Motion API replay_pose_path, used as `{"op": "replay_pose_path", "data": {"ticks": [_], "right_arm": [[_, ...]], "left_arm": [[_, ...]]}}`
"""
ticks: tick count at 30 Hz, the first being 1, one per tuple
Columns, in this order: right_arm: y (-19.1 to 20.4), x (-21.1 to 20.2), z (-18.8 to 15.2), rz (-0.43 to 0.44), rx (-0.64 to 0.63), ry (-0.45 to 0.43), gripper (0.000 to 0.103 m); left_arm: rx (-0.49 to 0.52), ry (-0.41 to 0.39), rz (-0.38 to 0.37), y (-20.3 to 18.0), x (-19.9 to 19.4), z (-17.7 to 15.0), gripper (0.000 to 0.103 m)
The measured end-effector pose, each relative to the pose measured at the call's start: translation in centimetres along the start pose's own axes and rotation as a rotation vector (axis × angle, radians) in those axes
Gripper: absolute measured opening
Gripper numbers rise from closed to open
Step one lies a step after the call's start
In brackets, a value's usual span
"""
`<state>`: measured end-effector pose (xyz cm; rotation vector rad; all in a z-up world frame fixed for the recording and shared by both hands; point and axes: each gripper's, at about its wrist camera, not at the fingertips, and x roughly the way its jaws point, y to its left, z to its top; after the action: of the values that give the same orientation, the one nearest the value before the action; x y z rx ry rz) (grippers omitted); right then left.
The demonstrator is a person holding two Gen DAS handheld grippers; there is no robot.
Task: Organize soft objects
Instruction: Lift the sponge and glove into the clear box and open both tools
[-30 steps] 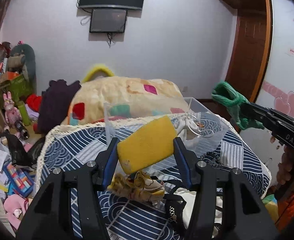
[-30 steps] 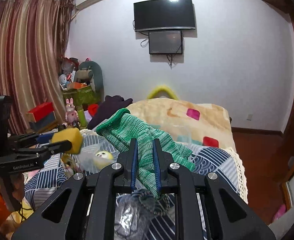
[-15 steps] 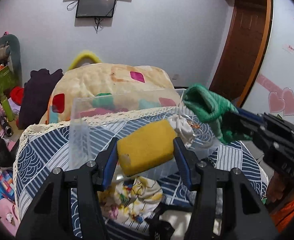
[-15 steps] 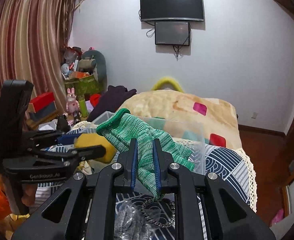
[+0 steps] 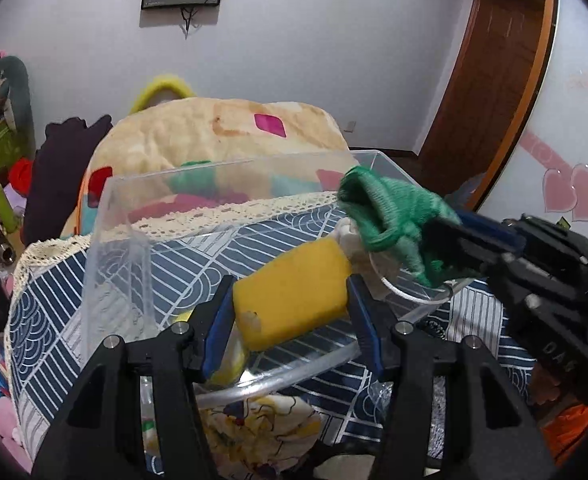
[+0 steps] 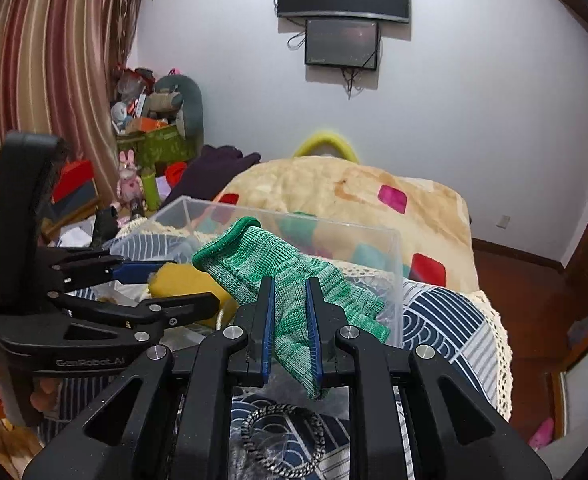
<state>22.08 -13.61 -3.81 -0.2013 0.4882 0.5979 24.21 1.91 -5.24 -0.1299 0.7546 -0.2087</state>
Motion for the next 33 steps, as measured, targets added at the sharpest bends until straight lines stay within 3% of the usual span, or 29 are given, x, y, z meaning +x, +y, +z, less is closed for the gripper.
{"op": "replay_pose_path", "data": {"ticks": [16, 24, 29, 33], "right_arm": [[-0.3, 2.8, -0.5, -0.010, -0.044, 0.100, 0.014], [-0.6, 1.4, -0.7, 0.000, -0.036, 0.098, 0.030], [-0.1, -0.8, -0.4, -0.012, -0.052, 0.046, 0.033], [0.3, -3.0, -0.1, -0.011, -0.050, -0.008, 0.044]], "left_arm": [[-0.024, 0.015, -0.006, 0.8, 0.2, 0.1, 0.070], [0.004, -0.013, -0.001, 0.2, -1.8, -0.5, 0.072], [0.020, -0.065, 0.019, -0.2, -4.1, -0.7, 0.075], [0.003, -0.112, 0.028, 0.1, -6.6, -0.9, 0.076]]}}
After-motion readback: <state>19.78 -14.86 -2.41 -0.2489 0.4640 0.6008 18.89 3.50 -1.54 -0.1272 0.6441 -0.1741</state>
